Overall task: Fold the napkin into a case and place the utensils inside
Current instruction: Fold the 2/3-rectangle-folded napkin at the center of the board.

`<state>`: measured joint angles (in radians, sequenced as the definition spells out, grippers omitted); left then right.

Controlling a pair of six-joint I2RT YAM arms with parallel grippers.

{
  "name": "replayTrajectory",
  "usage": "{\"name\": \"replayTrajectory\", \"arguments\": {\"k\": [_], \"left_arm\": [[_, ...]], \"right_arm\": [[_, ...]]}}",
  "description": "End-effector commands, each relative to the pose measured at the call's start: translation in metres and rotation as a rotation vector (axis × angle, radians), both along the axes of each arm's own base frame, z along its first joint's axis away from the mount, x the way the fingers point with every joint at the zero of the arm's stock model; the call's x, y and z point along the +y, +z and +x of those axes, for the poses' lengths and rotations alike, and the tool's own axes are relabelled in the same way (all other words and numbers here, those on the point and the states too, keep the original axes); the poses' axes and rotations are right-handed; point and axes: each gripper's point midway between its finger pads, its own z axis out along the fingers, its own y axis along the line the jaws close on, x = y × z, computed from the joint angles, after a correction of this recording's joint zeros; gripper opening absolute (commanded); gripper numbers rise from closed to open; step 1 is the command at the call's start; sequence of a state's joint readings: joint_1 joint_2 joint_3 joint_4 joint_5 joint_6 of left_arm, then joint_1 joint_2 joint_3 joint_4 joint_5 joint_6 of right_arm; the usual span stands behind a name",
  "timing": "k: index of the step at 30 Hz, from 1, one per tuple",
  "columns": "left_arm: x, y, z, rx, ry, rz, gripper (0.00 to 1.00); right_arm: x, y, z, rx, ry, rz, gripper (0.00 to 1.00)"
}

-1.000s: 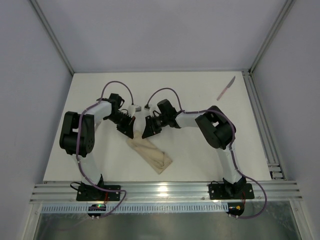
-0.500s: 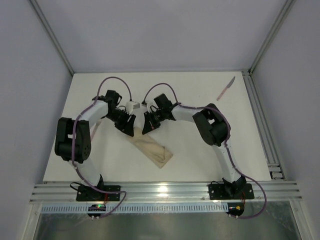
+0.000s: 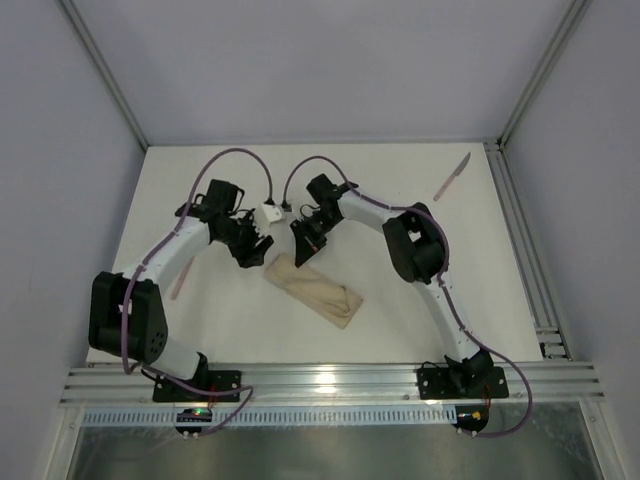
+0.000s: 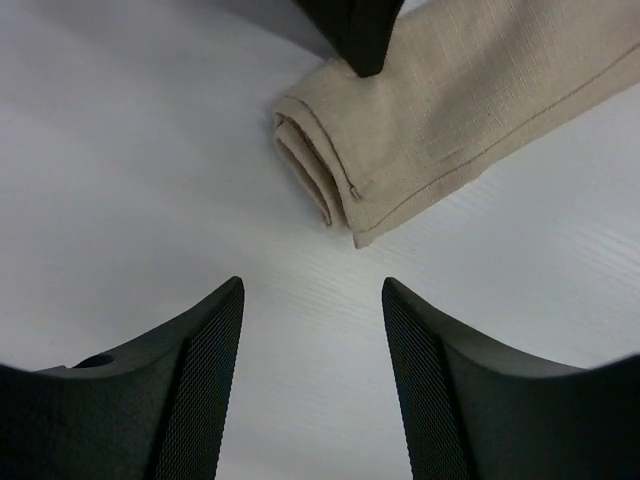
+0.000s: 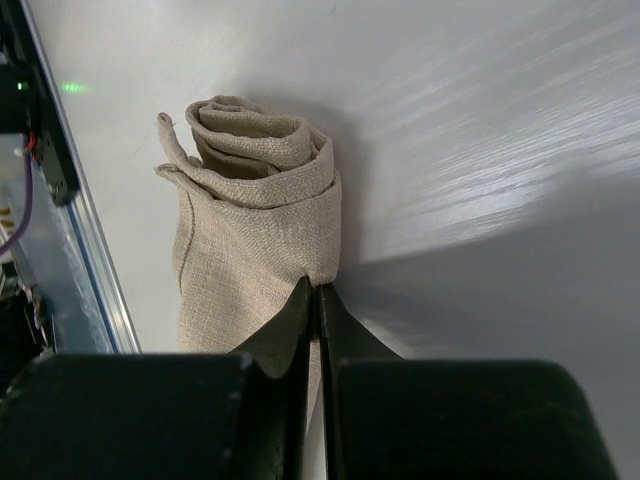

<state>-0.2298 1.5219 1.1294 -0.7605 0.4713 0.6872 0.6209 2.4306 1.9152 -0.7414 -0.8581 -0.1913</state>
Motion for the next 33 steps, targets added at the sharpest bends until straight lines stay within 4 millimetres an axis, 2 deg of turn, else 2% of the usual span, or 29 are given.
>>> {"name": "replayTrajectory", "arguments": {"k": [1, 2, 4, 7, 12, 18, 21, 23, 27, 30, 32, 33], "left_arm": [[-0.023, -0.007, 0.006, -0.183, -0.214, 0.019, 0.6], [-0.032, -0.009, 0.0, -0.172, -0.244, -0.03, 0.6], [-0.039, -0.008, -0.005, -0.163, -0.267, -0.077, 0.61], [-0.05, -0.009, -0.024, -0.15, -0.346, -0.149, 0.64], [-0.052, -0.029, -0.051, -0.194, -0.523, -0.134, 0.71], [-0.065, -0.031, -0.06, -0.295, -0.711, -0.113, 0.73], [-0.073, -0.038, -0.07, -0.289, -0.768, -0.087, 0.73], [-0.071, -0.048, -0.075, -0.277, -0.785, -0.048, 0.73], [-0.067, -0.068, -0.08, -0.241, -0.816, 0.007, 0.7], [-0.063, -0.075, -0.081, -0.216, -0.815, 0.028, 0.65], [-0.065, -0.079, -0.077, -0.216, -0.778, 0.029, 0.52], [-0.066, -0.08, -0.077, -0.213, -0.772, 0.03, 0.48]], "right_arm": [[-0.015, 0.001, -0.025, 0.054, 0.117, -0.017, 0.04], [-0.016, 0.002, -0.026, 0.049, 0.128, -0.016, 0.04], [-0.017, 0.002, -0.032, 0.039, 0.163, -0.012, 0.04], [-0.015, 0.005, -0.038, 0.008, 0.204, -0.015, 0.04], [-0.014, 0.006, -0.042, 0.006, 0.224, -0.006, 0.04], [-0.016, 0.002, -0.044, 0.017, 0.222, -0.016, 0.04], [-0.016, 0.002, -0.045, 0.02, 0.221, -0.016, 0.04], [-0.016, 0.002, -0.044, 0.018, 0.222, -0.016, 0.04], [-0.017, 0.004, -0.043, 0.006, 0.224, -0.019, 0.04], [-0.016, 0.007, -0.042, -0.003, 0.218, -0.018, 0.04], [-0.015, 0.01, -0.041, -0.009, 0.206, -0.017, 0.06], [-0.013, 0.015, -0.038, -0.027, 0.201, -0.005, 0.11]]}}
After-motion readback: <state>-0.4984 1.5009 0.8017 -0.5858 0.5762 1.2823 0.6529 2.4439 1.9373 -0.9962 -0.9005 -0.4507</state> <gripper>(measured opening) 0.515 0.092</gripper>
